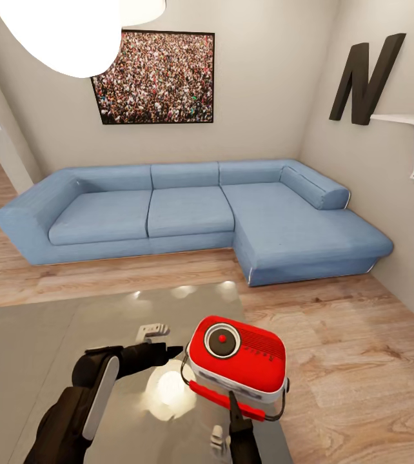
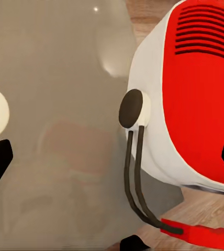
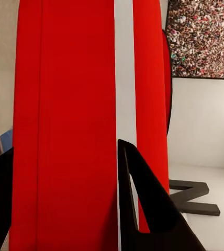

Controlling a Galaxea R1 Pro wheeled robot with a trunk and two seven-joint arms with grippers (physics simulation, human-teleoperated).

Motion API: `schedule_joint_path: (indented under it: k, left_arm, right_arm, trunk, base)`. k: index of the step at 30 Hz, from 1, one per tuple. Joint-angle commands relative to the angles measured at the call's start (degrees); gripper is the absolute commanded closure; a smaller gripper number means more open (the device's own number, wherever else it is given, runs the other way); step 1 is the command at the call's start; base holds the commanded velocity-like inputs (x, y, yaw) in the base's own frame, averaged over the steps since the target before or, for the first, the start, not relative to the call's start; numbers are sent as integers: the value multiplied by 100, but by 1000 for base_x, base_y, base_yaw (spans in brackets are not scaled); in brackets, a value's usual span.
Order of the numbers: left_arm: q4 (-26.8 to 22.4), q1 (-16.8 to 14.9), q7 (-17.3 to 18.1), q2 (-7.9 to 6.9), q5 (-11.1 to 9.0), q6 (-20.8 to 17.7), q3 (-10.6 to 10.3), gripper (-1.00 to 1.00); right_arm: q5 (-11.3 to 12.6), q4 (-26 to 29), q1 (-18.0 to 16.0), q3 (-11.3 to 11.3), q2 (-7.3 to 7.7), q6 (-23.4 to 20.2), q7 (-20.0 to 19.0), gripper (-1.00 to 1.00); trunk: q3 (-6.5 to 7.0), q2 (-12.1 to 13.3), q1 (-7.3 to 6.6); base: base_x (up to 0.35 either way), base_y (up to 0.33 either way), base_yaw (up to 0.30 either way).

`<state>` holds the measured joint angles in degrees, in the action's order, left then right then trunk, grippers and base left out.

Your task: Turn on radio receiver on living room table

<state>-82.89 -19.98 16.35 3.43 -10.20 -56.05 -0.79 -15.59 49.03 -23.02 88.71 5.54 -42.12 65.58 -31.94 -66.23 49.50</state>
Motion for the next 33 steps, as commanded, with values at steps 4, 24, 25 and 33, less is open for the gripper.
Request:
schedule_joint_path:
  k: [4, 24, 25, 33]
  left_arm:
    - [-8, -20, 2, 0, 0, -30, 0, -100]
    - [-316, -472, 1, 201, -820, -342, 0, 100]
    - [-316, -475, 1, 201, -835, -343, 0, 100]
    - [-281, -490, -26, 469, -854, -342, 0, 100]
  right_arm:
    - [-25, 2, -1, 4, 0, -25, -2, 100]
    - [12, -158, -1, 708, -134, -119, 9, 100]
    - [12, -161, -1, 711, -140, -120, 12, 100]
    - [12, -166, -1, 726, -207, -121, 17, 100]
  trunk:
    - [0, 0, 0]
    - [0, 0, 0]
    - [0, 0, 0]
    - [0, 0, 0]
  base:
    - [0, 0, 0]
    - [0, 0, 0]
    - [0, 0, 0]
    - [0, 0, 0]
